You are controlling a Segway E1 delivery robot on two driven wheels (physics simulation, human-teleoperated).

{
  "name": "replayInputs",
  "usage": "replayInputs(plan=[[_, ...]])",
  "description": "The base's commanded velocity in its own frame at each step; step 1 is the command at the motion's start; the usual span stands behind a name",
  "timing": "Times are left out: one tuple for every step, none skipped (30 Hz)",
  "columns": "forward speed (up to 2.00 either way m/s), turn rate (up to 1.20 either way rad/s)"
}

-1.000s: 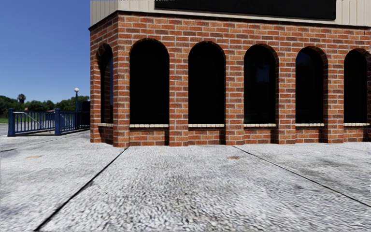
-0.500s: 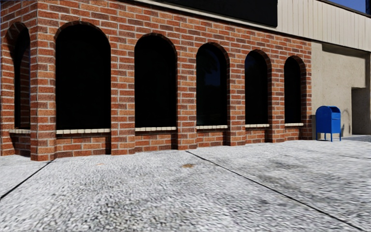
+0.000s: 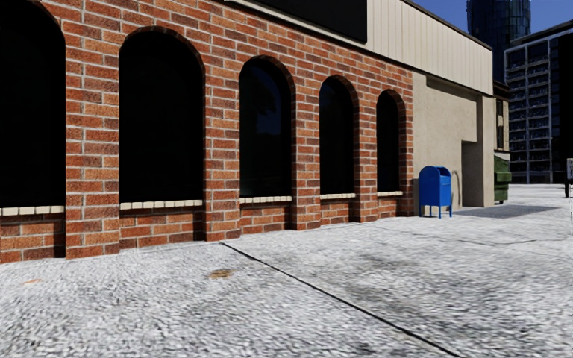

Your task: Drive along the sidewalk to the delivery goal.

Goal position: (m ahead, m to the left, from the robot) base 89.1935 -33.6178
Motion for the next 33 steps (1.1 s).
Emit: replayInputs(plan=[[0.98, -0.65], [0.98, -0.61], [0.98, -0.61], [0.98, -0.6], [0.98, -0.59], [0.98, -0.59], [0.98, -0.59], [0.98, -0.59], [0.98, -0.59], [0.98, -0.59], [0.98, -0.59], [0.98, -0.59], [0.99, -0.59], [1.0, -0.59], [1.01, -0.59], [1.01, -0.59], [1.02, -0.59], [1.02, -0.59], [1.03, -0.59], [1.03, -0.59], [1.03, -0.59], [1.03, -0.59], [1.03, -0.6], [1.03, -0.6], [1.03, -0.6], [1.03, -0.6], [1.03, -0.61], [1.03, -0.65], [1.03, -0.65], [1.03, -0.65], [1.04, -0.66], [1.04, -0.66], [1.04, -0.66]])
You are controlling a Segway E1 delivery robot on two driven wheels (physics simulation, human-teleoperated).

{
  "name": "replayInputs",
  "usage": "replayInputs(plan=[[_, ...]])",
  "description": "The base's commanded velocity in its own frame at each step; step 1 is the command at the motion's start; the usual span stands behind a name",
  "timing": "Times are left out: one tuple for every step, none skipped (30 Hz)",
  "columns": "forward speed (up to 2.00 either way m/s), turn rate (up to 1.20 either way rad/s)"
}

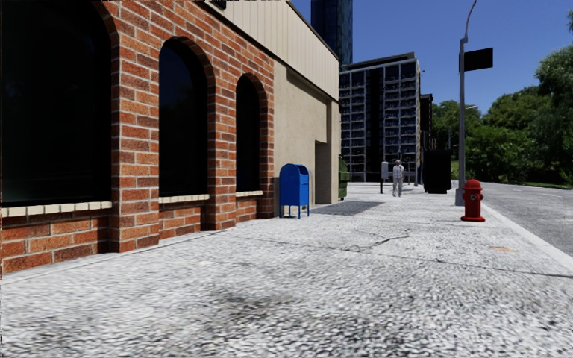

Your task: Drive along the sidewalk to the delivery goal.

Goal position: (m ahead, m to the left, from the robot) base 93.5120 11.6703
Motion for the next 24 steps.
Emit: replayInputs(plan=[[1.04, -0.66], [1.04, -0.66], [1.04, -0.66], [1.09, -0.66], [1.09, -0.66], [2.0, -0.66], [2.0, -0.66], [2.0, -0.66], [2.0, -0.66], [2.0, -0.66], [2.0, -0.63], [2.0, -0.5], [2.0, -0.34], [2.0, -0.34], [2.0, -0.11], [2.0, 0.0], [2.0, 0.0], [2.0, 0.0], [2.0, 0.0], [2.0, 0.0], [2.0, 0.0], [2.0, 0.0], [2.0, 0.0], [2.0, 0.0]])
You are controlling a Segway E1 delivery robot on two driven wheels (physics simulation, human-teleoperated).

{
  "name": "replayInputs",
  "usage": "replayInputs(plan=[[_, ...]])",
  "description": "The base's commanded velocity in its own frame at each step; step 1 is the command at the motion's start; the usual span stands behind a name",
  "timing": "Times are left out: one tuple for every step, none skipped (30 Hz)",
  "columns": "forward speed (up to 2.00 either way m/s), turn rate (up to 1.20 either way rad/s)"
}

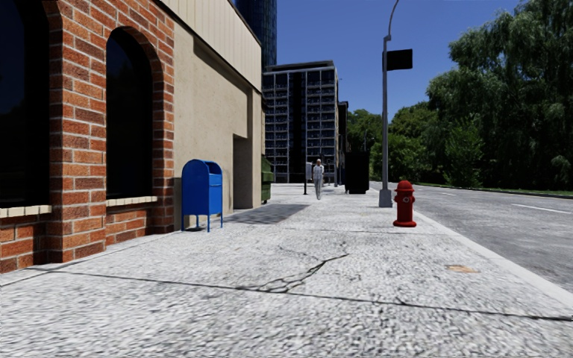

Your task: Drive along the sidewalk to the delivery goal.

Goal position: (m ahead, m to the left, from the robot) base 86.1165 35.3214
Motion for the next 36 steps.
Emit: replayInputs(plan=[[2.0, 0.0], [2.0, 0.0], [2.0, 0.0], [2.0, -0.06], [2.0, -0.26], [2.0, -0.36], [2.0, -0.36], [2.0, -0.38], [2.0, -0.39], [2.0, -0.39], [2.0, -0.39], [2.0, -0.39], [2.0, -0.39], [2.0, -0.39], [2.0, -0.39], [2.0, -0.39], [2.0, -0.39], [2.0, -0.39], [2.0, -0.39], [2.0, -0.39], [2.0, -0.39], [2.0, -0.39], [2.0, -0.39], [2.0, -0.39], [2.0, -0.39], [2.0, -0.39], [2.0, -0.39], [2.0, -0.39], [2.0, -0.39], [2.0, -0.39], [2.0, -0.39], [2.0, -0.39], [2.0, -0.39], [2.0, 0.0], [2.0, 0.0], [2.0, 0.0]])
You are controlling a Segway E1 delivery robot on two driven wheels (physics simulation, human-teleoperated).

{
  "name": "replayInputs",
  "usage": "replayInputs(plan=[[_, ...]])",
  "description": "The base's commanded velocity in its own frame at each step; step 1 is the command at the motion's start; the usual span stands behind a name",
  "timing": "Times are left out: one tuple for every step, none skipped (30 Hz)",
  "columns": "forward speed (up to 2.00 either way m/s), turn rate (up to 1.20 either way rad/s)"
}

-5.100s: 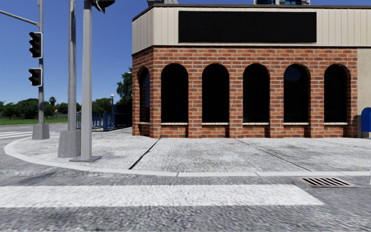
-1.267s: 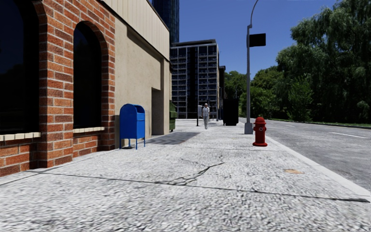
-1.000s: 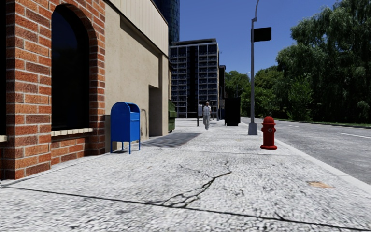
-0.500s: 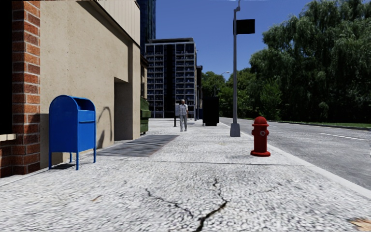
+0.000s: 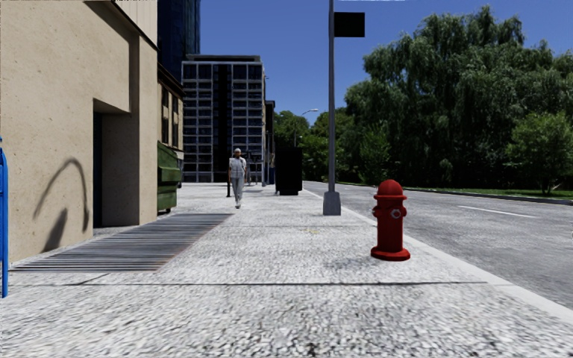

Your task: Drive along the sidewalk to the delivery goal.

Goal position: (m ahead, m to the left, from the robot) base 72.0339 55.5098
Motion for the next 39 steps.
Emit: replayInputs(plan=[[2.0, 0.0], [2.0, 0.0], [2.0, 0.0], [2.0, 0.0], [2.0, 0.0], [2.0, 0.0], [2.0, 0.0], [2.0, 0.0], [2.0, 0.0], [2.0, 0.0], [2.0, 0.0], [2.0, 0.0], [2.0, 0.0], [2.0, 0.0], [2.0, 0.0], [2.0, 0.0], [2.0, 0.0], [2.0, 0.0], [2.0, 0.0], [2.0, 0.0], [2.0, 0.0], [2.0, 0.0], [2.0, 0.0], [2.0, 0.0], [2.0, 0.0], [2.0, 0.0], [2.0, 0.0], [2.0, 0.0], [2.0, 0.0], [2.0, 0.0], [2.0, 0.0], [2.0, 0.0], [2.0, 0.0], [2.0, 0.0], [2.0, 0.0], [2.0, 0.0], [2.0, 0.0], [2.0, 0.0], [2.0, 0.0]])
